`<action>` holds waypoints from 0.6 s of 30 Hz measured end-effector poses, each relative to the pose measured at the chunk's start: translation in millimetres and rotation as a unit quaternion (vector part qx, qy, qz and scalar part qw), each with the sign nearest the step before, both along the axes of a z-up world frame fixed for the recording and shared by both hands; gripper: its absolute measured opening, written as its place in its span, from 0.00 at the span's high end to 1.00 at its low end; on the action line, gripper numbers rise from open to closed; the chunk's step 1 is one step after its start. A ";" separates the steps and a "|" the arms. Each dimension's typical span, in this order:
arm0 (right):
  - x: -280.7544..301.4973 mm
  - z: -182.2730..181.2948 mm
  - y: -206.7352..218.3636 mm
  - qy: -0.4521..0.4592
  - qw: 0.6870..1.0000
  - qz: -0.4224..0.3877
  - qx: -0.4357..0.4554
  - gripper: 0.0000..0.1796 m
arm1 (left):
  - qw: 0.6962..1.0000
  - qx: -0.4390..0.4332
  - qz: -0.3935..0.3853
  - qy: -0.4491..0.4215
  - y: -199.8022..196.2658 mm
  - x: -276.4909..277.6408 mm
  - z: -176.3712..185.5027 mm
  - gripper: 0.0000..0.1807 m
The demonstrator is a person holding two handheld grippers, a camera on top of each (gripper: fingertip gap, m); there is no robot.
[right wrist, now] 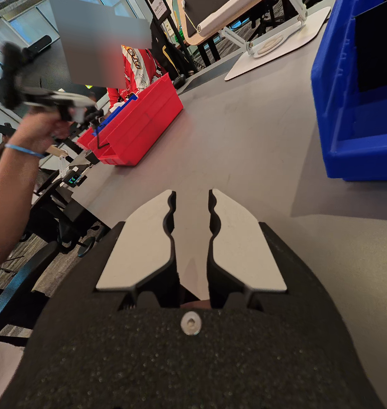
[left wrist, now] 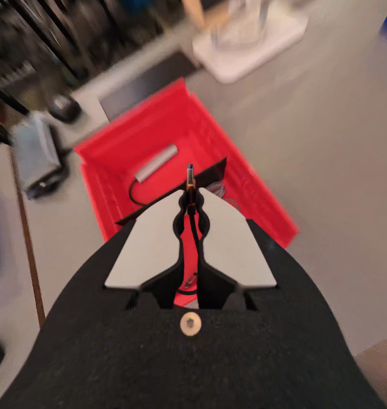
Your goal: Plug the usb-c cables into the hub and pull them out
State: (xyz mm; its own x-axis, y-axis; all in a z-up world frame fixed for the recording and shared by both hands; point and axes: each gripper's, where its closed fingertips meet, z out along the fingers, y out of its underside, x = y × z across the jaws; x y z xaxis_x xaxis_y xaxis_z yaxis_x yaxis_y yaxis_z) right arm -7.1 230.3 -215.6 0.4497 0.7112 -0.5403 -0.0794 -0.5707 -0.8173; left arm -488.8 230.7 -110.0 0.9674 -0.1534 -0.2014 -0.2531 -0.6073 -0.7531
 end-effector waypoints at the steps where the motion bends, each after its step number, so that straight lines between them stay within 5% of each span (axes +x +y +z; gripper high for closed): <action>1: 0.1 0.2 -0.1 0.002 1.000 -0.001 0.000 0.85 | 0.998 0.057 0.007 -0.005 -9.7 10.3 34.2 0.96; 5: -3.6 -0.9 -0.4 -0.001 1.000 0.005 -0.002 0.85 | 0.984 0.173 -0.031 -0.042 -49.0 86.8 122.9 0.97; 8: -6.5 -0.5 -0.9 -0.004 1.000 0.009 0.002 0.85 | 0.985 0.146 -0.081 -0.050 -51.3 152.6 121.3 0.97; 14: -11.6 0.0 -4.1 -0.008 1.000 0.016 0.006 0.85 | 0.978 0.009 -0.174 -0.111 3.6 271.3 14.5 0.97; 18: -11.0 -0.8 -5.3 -0.016 1.000 0.017 0.012 0.85 | 0.948 -0.099 -0.160 -0.258 55.4 320.1 -70.7 0.97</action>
State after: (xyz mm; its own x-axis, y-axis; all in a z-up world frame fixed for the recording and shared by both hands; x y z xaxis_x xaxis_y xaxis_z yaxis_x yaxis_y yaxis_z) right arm -18.1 225.0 -216.4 0.4422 0.7387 -0.5087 -0.0346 -0.5527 -0.8327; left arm -168.7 286.0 -180.7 0.8272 -0.4401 0.3494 -0.0763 -0.7039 -0.7062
